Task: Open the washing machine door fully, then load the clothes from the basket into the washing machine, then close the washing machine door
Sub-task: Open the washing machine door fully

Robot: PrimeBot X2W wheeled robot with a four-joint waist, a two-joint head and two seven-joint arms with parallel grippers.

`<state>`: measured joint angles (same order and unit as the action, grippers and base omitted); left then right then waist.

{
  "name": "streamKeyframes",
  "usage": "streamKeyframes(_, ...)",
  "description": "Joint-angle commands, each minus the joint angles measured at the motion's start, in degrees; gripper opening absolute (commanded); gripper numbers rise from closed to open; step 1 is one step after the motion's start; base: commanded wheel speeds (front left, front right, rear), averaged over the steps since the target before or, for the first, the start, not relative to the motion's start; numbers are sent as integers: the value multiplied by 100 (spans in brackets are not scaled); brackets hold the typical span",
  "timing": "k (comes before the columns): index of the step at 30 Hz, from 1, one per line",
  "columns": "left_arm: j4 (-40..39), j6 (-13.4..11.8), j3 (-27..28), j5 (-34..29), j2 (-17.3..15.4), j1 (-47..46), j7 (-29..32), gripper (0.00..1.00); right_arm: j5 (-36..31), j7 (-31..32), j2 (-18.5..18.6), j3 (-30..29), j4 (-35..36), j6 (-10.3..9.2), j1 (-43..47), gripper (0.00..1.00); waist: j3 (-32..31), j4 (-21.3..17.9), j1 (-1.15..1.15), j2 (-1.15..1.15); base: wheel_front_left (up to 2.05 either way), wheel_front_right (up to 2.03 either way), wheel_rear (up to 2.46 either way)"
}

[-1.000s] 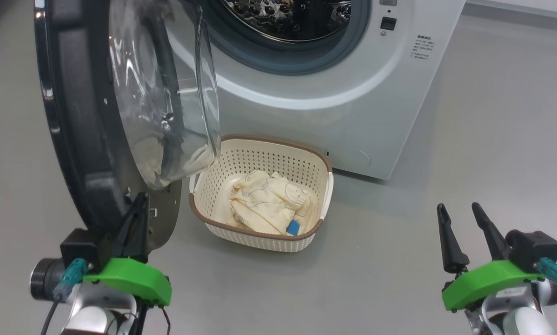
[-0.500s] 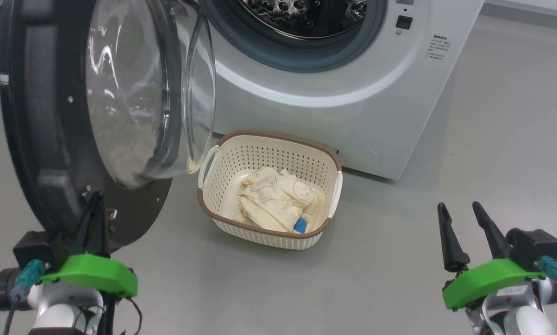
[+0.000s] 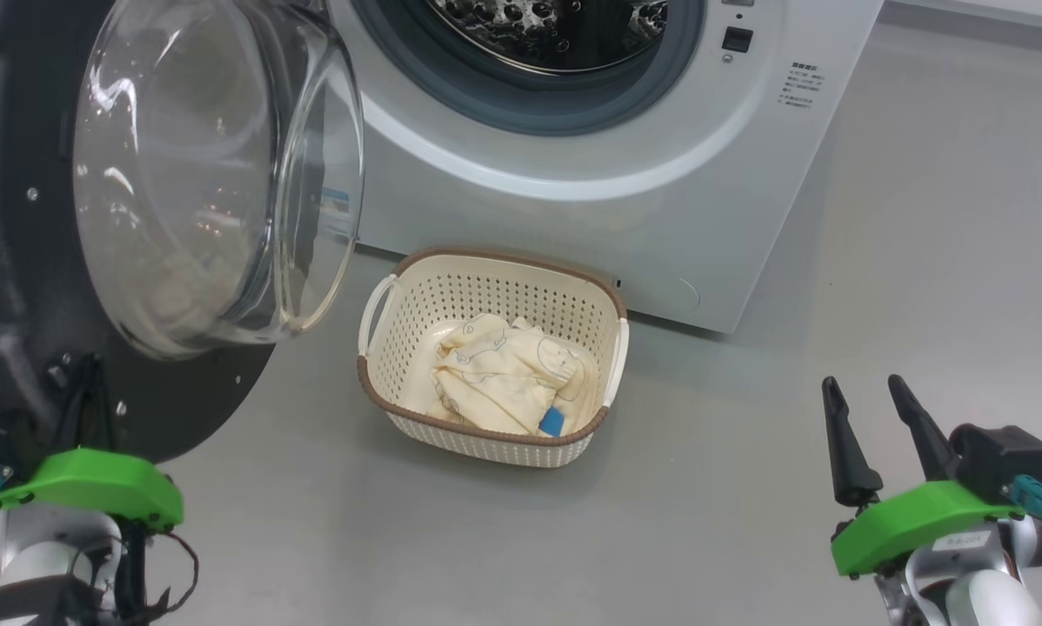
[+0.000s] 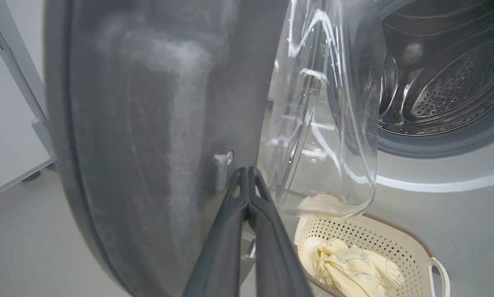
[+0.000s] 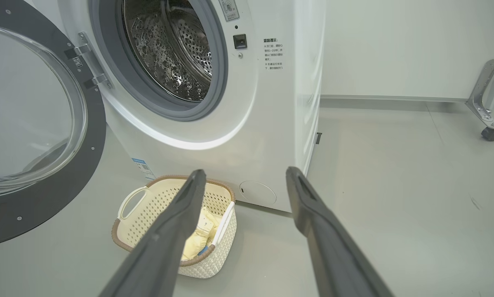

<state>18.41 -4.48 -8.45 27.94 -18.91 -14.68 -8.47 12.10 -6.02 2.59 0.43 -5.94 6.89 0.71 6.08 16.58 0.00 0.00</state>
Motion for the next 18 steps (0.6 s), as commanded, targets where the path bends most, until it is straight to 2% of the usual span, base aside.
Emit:
streamKeyframes(1,-2,24,341,65,-307,-381,-64,0,-45,13,29,92,204,59,-251,100,-2,-16,0,0,0,0,0)
streamKeyframes(18,1900,390,439,168,-566,-1423,-428,0,-125,154,29,62,314,59,-242,100,45,-148,0,0,0,0,0)
